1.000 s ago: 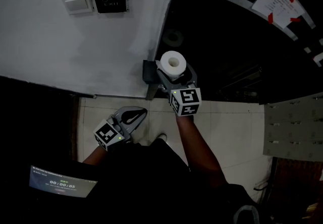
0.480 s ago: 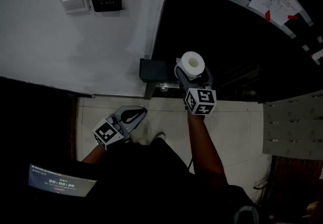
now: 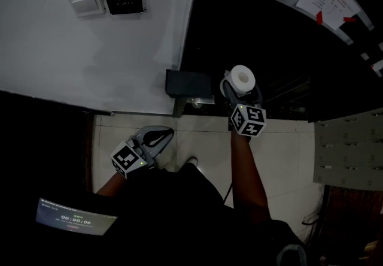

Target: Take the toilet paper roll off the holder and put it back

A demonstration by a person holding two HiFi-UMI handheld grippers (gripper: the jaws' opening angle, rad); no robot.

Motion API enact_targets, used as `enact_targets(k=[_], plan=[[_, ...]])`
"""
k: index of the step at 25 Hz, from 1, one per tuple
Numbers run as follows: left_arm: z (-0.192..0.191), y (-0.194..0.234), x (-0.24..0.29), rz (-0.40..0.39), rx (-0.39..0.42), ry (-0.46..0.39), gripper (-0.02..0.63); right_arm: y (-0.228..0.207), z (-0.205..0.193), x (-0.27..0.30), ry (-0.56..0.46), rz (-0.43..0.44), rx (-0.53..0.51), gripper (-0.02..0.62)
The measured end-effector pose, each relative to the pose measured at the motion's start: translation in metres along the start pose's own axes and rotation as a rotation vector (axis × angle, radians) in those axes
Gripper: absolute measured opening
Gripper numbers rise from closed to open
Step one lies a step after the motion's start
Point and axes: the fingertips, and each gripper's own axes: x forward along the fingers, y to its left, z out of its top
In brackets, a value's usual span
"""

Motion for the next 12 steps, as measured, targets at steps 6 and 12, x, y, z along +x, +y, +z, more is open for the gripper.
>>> enact_targets(k=[6,12], plan=[[-0.004,0.000,-0.001,0.004,0.007,0.000,0.005,-0.009,-0.036,0.002,0.009,-0.002,0.247,0.430],[-0.004,0.001,-0.008,0.024,-0.033,0.026,0.005,-0.009,-0.083,0.009,0.019,-0.005,0.605,0.430]])
